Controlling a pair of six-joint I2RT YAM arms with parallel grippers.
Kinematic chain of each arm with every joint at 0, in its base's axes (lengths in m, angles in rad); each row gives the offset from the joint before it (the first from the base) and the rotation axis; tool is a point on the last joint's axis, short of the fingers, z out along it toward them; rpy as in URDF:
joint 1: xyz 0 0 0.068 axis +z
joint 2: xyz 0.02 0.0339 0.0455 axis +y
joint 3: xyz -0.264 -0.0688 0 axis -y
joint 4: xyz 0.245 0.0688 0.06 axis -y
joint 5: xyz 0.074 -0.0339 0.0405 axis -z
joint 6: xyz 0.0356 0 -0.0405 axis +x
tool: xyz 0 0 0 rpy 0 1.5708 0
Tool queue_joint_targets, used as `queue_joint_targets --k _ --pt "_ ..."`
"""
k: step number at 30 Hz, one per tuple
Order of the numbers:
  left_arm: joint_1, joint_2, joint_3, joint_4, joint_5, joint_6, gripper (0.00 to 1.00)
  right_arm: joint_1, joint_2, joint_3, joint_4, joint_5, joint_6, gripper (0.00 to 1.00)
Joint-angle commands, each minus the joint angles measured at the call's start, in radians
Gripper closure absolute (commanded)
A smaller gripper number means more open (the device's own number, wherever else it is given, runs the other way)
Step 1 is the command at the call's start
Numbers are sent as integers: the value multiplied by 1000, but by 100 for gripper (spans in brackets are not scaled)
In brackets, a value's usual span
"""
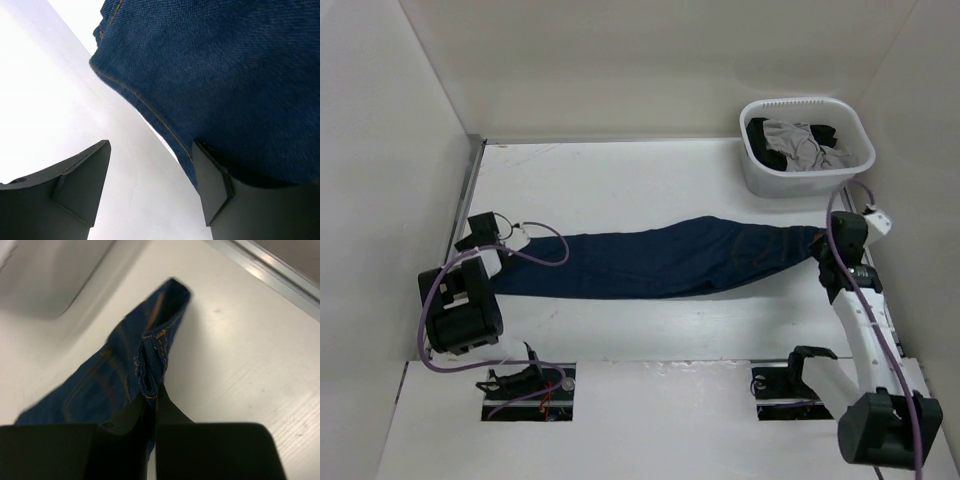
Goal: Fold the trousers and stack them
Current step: Fold the trousers
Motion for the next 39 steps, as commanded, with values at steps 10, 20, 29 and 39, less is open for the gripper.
queue_joint_targets --k 10,20,29,39 --pt "87 41 162 -151 -13 -150 32 696 -40 197 120 23 -502 100" --pt "100 257 271 -147 -56 -210 42 1100 567 720 140 -35 -625 100" --pt "90 249 268 -142 -19 -232 45 1277 974 892 173 0 -392 100" --pt "92 252 269 -142 -13 -241 45 1298 1050 885 209 -119 -270 98"
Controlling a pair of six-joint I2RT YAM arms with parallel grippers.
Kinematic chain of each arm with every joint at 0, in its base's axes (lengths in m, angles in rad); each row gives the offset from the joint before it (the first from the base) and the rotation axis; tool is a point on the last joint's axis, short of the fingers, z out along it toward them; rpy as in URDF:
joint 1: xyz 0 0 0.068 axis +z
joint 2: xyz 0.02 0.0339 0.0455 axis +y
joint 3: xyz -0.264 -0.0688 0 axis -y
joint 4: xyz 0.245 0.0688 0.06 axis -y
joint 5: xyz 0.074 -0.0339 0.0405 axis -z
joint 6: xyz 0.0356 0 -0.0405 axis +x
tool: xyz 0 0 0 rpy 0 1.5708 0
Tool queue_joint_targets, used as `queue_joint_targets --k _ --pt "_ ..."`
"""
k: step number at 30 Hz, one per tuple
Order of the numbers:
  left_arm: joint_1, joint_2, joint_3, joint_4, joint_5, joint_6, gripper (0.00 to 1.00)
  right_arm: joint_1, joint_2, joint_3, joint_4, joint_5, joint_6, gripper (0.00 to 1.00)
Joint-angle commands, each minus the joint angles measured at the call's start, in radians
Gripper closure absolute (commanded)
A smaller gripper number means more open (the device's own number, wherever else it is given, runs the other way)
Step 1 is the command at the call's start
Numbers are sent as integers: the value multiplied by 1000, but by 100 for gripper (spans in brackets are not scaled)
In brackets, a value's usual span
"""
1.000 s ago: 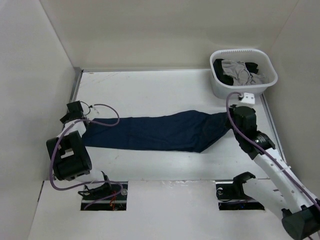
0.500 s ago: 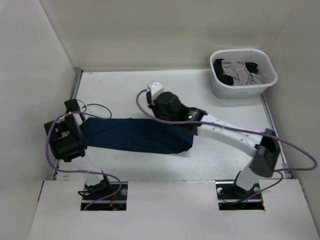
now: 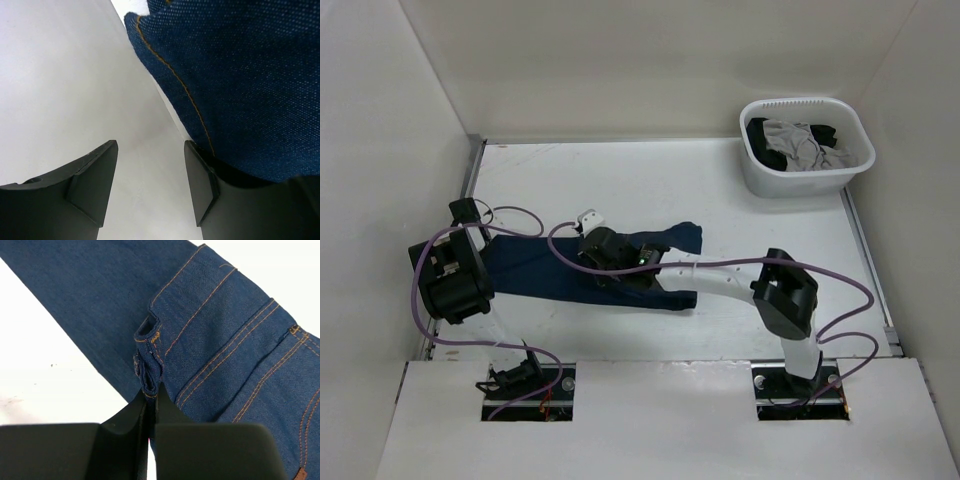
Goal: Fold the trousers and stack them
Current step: Fold the trousers
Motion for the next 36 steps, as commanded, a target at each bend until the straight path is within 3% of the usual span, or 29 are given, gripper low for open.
queue_joint_targets --k 1,3,5,6,7,9,12,16,19,22,28,30,32,33,36 --pt "-6 19 9 -22 90 -51 45 0 2 52 82 -71 37 96" --pt "-6 16 10 -22 90 -51 44 2 14 63 87 -124 26 82" --pt "-6 14 13 -22 90 -49 43 2 14 67 87 -210 12 35" --pt "-6 11 15 -22 87 -48 42 2 -1 61 82 -268 -3 0" --pt "-6 8 16 -22 85 -44 41 2 -30 48 80 -308 -15 0" --pt "-6 -6 27 -35 81 -41 40 0 -140 -20 93 -301 -6 0" --pt "-6 -58 51 -53 81 -38 39 -35 -356 -168 91 -107 93 0" --pt "-35 -154 122 -120 101 -49 36 -185 -619 -455 15 111 399 0" --pt "-102 -210 173 -188 110 -69 36 -311 -708 -642 24 84 567 4" --pt "-217 -259 203 -286 130 -100 34 -404 -698 -787 147 -11 624 6" --pt "-411 -276 200 -386 142 -202 33 -451 -563 -878 413 -180 663 6" --pt "-439 -268 193 -387 137 -231 34 -451 -529 -887 398 -182 699 16" --pt "-469 -268 177 -394 136 -251 34 -455 -523 -910 389 -189 731 32" --pt "-481 -273 168 -397 137 -258 34 -461 -533 -923 393 -197 733 44" --pt "-503 -282 147 -394 137 -270 34 -506 -631 -953 361 -221 707 94"
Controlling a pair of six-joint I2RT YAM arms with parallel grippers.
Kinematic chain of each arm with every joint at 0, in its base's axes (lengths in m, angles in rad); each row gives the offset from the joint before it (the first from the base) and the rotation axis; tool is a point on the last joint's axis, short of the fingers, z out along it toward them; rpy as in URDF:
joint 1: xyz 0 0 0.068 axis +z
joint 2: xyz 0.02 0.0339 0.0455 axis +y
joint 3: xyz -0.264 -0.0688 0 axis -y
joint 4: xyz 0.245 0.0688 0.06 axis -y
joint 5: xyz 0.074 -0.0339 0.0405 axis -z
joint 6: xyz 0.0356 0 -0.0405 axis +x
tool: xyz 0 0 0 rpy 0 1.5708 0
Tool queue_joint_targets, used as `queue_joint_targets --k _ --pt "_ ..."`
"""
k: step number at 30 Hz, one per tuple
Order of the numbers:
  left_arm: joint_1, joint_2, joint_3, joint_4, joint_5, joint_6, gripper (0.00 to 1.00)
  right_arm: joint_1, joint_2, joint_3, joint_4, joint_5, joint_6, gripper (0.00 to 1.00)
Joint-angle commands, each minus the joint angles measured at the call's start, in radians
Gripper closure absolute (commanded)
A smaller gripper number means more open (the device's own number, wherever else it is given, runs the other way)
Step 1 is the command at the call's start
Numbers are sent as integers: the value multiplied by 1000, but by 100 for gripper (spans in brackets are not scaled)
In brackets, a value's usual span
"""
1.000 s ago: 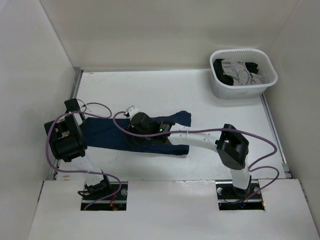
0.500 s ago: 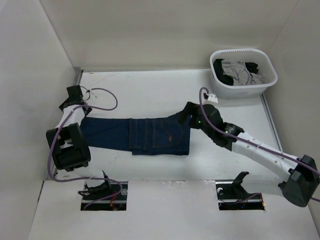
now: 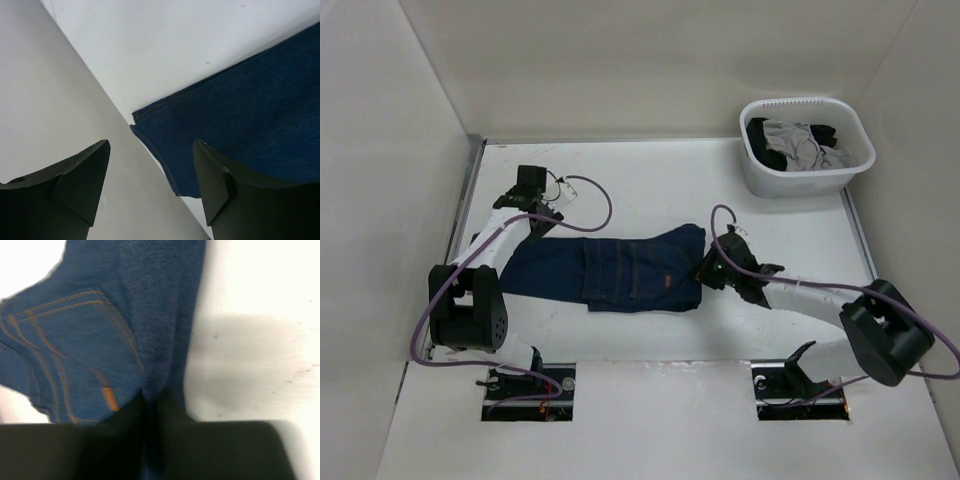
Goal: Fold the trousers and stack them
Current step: Fold the trousers
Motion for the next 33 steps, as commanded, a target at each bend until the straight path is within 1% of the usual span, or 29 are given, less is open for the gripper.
queue_joint_targets --k 1,3,6,8,10,13,16,19,23,24,27,29,30,33 --pt "-14 -20 -25 -18 1 -52 34 -66 -145 -32 -12 -34 6 100" --pt "-10 -14 -31 -15 0 -54 34 -147 -293 -24 -151 -25 -43 100" --pt "10 -7 -37 -12 1 -55 34 -305 -502 70 -407 -19 -206 100" --pt "16 -2 -42 -9 4 -55 34 -400 -546 188 -570 -26 -335 100" --pt "18 7 -45 -9 4 -57 34 -446 -523 316 -695 -25 -435 100" --pt "18 19 -43 -9 1 -63 34 -385 -434 501 -845 28 -500 100" --pt "21 21 -42 -9 0 -63 34 -251 -322 641 -911 128 -488 99" --pt "35 18 -42 -9 1 -63 34 -88 -143 759 -915 176 -469 99" --pt "67 9 -46 -9 4 -61 34 64 132 932 -855 233 -466 99" --pt "73 6 -48 -9 4 -60 34 90 184 983 -843 233 -472 99" --pt "102 -7 -59 -9 7 -52 34 181 395 1211 -832 218 -503 98" --pt "124 -7 -62 -6 9 -52 34 228 535 1372 -853 172 -524 96" --pt "136 -2 -65 -3 10 -52 34 245 593 1428 -855 147 -526 95" --pt "163 24 -69 6 20 -54 34 276 697 1479 -821 109 -509 94"
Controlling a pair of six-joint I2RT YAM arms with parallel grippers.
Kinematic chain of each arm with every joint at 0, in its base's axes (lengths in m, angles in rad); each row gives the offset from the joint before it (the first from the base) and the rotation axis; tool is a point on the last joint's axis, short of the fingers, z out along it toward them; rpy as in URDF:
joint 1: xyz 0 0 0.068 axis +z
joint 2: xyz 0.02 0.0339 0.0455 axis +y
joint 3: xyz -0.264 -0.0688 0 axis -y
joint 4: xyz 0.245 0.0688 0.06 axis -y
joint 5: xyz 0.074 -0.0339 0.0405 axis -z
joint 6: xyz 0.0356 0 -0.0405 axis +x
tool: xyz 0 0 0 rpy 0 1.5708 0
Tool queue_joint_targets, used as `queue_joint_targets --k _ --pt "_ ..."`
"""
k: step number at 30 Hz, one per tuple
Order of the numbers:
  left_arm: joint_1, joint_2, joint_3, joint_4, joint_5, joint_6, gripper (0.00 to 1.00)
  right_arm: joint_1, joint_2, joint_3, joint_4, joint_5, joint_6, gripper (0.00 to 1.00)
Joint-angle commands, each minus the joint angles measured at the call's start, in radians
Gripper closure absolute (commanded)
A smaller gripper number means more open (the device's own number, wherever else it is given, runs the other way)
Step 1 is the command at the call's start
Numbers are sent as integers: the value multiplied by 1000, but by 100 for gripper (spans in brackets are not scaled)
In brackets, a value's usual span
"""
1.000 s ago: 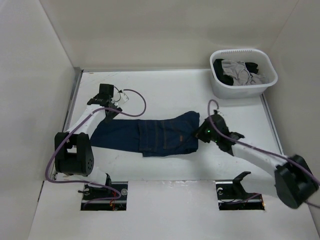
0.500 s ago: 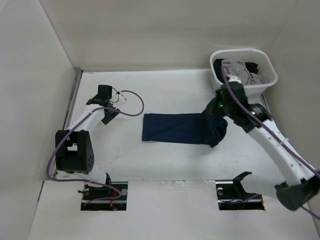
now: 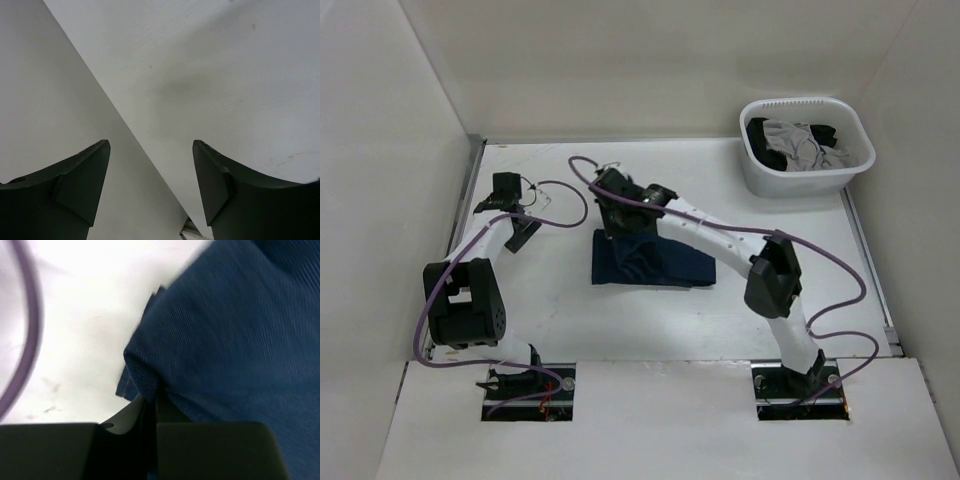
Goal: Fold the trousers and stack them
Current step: Fold the trousers
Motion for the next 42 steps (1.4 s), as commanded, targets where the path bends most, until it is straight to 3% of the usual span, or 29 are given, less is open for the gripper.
queue_joint_targets --k 1,7,9,12,15,17,20,25,28,32,33,34,38,42 --pt "28 9 -15 30 17 -11 34 38 47 70 43 -56 -3 93" --pt "37 53 -28 56 17 -16 34 44 101 25 85 -111 20 84" --pt "40 66 -24 61 17 -16 34 50 104 21 107 -130 26 70" --pt "48 84 -2 66 11 -16 34 77 92 5 224 -275 -10 52" --pt "56 89 27 61 9 -16 34 110 10 -75 376 -468 -53 44" --pt "57 78 42 56 8 -13 34 122 -110 -209 471 -510 -76 41" --pt "33 34 59 40 5 -19 34 113 -300 -466 552 -402 -49 39" --pt "-205 -71 64 -86 87 -126 29 -85 -513 -815 522 -126 135 38" --pt "-288 -65 88 -234 239 -239 29 -212 -616 -982 534 -37 221 31" --pt "-263 19 169 -356 521 -424 33 -321 -669 -1108 591 -30 223 19" --pt "-257 41 188 -371 582 -465 34 -343 -673 -1133 609 -32 220 8" --pt "-256 62 199 -381 630 -496 35 -358 -676 -1159 627 -33 218 4" --pt "-276 116 157 -393 687 -545 37 -381 -649 -1246 707 -151 245 4" --pt "-300 115 76 -393 752 -541 40 -354 -634 -1337 784 -233 304 24"
